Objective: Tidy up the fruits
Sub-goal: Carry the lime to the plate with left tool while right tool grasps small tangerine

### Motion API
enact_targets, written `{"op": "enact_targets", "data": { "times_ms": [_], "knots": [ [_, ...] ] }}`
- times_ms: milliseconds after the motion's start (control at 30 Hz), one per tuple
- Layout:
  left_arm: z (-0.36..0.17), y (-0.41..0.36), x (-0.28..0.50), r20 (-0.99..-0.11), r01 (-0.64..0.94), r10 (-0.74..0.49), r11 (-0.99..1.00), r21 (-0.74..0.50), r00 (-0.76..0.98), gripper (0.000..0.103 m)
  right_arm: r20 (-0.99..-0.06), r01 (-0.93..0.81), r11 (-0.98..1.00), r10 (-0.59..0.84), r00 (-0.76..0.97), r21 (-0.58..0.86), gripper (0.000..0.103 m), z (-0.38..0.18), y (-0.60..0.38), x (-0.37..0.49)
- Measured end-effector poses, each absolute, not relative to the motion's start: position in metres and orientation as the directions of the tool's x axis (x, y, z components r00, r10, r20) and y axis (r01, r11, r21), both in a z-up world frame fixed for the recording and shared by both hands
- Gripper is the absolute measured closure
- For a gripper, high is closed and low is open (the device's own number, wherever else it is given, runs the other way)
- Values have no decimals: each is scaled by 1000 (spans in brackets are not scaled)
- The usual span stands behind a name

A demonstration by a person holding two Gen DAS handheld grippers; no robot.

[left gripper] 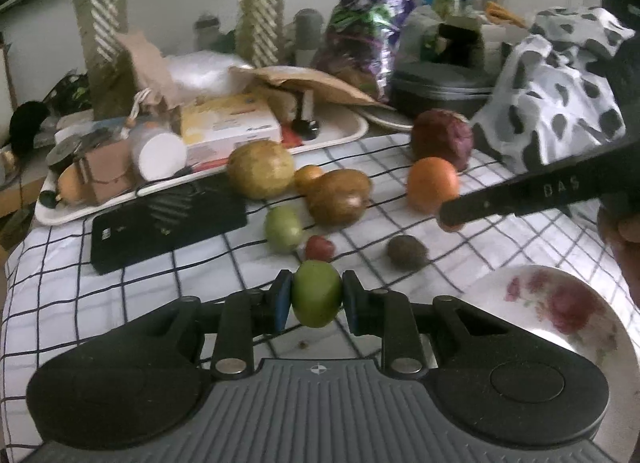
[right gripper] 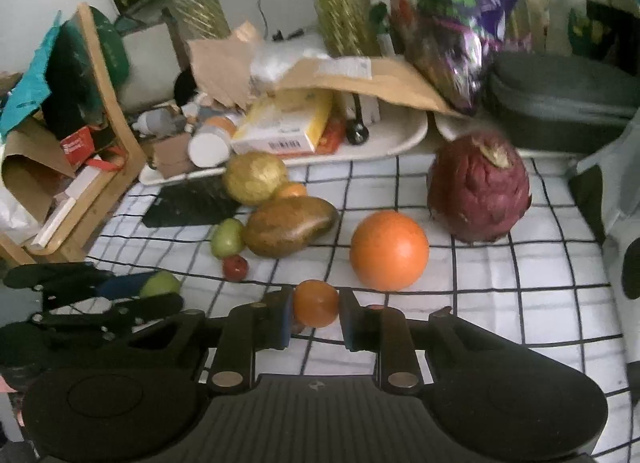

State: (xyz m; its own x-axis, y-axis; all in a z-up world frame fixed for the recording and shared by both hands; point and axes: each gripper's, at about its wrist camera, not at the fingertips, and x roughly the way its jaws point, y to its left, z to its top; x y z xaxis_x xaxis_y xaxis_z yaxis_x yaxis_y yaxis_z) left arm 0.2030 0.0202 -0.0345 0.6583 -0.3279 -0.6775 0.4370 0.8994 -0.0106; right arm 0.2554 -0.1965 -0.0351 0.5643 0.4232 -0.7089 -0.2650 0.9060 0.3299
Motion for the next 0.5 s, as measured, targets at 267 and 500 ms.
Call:
{"op": "enact_targets", "data": {
  "times_ms": [267, 500],
  "knots": [
    [-29, 11, 179, -668, 471, -362, 882, -20, 650, 77, -698, -289, 909, 417, 583, 301, 78, -20, -201, 222],
    [-19, 2, 153, -657, 497, -393, 867, -32, 643, 77, -705, -315, 906, 420, 571, 284, 78, -14, -199, 189]
  ]
}}
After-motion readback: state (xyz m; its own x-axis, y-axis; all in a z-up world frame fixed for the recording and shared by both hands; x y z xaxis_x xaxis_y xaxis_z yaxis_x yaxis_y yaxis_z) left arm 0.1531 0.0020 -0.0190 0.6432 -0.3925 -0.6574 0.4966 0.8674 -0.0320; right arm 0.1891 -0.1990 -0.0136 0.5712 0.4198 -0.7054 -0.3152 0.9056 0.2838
